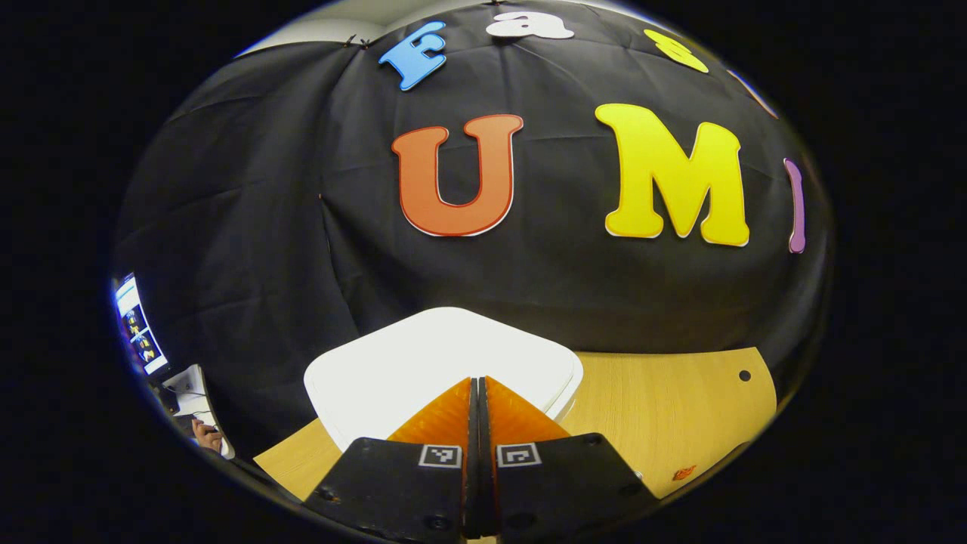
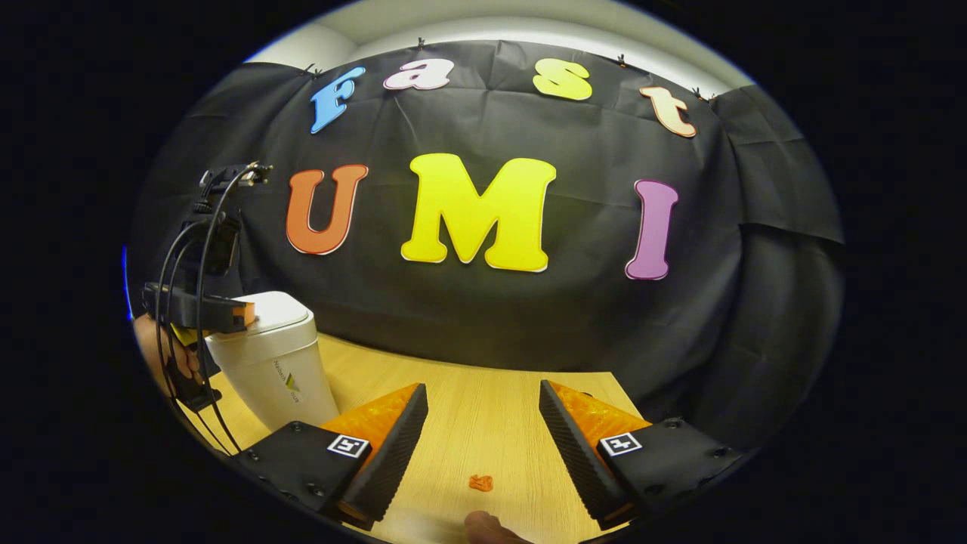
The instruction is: Press the lid of the desktop garbage bin to open it, pick up the crumpled paper on the desktop and throw it into the bin, then pick up the pop can on the desktop and drop it into the bin, and finally close the garbage bin lid.
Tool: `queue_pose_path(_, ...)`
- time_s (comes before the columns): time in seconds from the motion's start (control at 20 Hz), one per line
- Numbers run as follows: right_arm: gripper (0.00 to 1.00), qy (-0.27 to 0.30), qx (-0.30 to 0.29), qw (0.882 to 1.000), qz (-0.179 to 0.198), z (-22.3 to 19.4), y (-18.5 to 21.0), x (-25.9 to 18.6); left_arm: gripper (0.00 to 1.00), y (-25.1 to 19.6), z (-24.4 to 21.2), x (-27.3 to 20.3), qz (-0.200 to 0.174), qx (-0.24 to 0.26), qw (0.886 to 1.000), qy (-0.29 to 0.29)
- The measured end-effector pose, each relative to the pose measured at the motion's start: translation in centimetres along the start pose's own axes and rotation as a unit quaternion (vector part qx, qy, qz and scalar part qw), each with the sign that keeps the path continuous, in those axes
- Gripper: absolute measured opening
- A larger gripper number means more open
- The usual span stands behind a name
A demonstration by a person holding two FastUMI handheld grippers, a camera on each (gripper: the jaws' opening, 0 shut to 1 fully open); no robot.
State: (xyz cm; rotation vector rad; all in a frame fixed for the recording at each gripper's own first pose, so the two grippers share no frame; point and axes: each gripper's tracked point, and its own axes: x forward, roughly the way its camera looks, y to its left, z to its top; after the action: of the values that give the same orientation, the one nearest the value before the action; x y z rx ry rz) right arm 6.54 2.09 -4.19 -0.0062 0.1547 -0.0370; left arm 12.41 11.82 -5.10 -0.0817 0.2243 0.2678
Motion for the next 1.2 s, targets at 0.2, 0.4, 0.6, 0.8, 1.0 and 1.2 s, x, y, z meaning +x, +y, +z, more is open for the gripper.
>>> queue_pose_path(0.2,0.94,0.002,0.010,1.000,-0.006,-0.5,-1.6,-0.4,0.03,-1.3,2.8,-2.5,-0.007,0.014,0.999,-0.031)
queue_pose_path(0.4,0.95,0.011,0.035,0.999,-0.003,-1.5,-3.4,-0.6,0.03,-1.8,4.0,-5.3,-0.004,0.006,0.999,-0.044)
queue_pose_path(0.6,0.95,0.015,0.037,0.999,0.003,-2.5,-5.3,-1.2,0.03,-3.0,2.9,-8.3,-0.003,-0.012,0.999,-0.032)
queue_pose_path(0.8,0.94,0.012,0.045,0.998,0.038,-3.5,-6.8,-2.1,0.53,-4.8,1.8,-11.6,-0.013,-0.002,0.999,-0.046)
queue_pose_path(1.0,0.94,0.024,0.030,0.998,0.052,-6.1,-8.9,-2.4,0.80,-7.2,0.2,-14.8,-0.030,0.017,0.997,-0.063)
queue_pose_path(1.2,0.95,0.053,0.013,0.997,0.050,-9.5,-9.6,-2.0,0.99,-8.4,-2.5,-16.9,-0.043,0.043,0.996,-0.062)
